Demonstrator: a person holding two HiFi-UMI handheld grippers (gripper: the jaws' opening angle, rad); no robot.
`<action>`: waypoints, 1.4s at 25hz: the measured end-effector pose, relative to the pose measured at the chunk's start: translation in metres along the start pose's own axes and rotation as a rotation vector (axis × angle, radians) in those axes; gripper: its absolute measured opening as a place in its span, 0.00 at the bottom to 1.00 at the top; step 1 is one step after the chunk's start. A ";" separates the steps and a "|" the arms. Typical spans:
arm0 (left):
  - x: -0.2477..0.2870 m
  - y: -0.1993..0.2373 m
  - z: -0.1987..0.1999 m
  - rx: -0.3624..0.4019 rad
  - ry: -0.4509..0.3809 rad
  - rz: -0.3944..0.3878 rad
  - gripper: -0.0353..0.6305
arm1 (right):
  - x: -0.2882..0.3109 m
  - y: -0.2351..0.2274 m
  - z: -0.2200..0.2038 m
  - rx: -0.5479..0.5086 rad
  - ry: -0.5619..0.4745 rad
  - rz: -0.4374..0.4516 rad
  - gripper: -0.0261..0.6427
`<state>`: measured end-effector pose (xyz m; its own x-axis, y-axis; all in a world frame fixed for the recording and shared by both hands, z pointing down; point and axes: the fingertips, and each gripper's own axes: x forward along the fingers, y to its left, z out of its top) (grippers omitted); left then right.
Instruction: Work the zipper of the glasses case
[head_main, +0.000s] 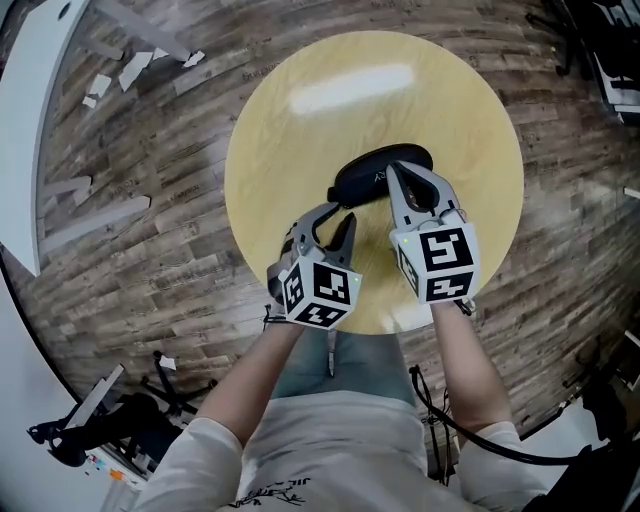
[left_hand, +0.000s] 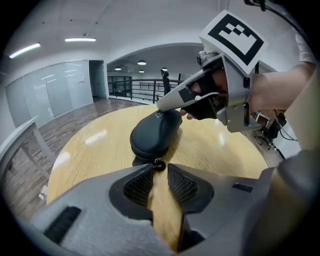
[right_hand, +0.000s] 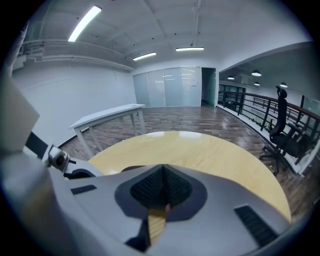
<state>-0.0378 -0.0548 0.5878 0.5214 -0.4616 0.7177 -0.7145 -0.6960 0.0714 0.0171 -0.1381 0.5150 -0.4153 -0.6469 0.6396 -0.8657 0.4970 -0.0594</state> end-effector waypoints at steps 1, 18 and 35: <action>0.001 0.001 0.000 0.006 0.008 0.003 0.19 | 0.001 0.000 0.000 -0.002 0.004 0.001 0.04; 0.006 0.017 0.008 0.033 0.018 0.007 0.09 | 0.019 -0.006 0.002 0.049 0.093 0.049 0.04; 0.003 0.020 0.007 0.127 0.018 -0.021 0.06 | 0.019 -0.005 0.001 0.004 0.105 0.052 0.04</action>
<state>-0.0477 -0.0737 0.5865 0.5262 -0.4372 0.7294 -0.6382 -0.7699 -0.0011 0.0133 -0.1539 0.5269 -0.4283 -0.5565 0.7120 -0.8452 0.5255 -0.0976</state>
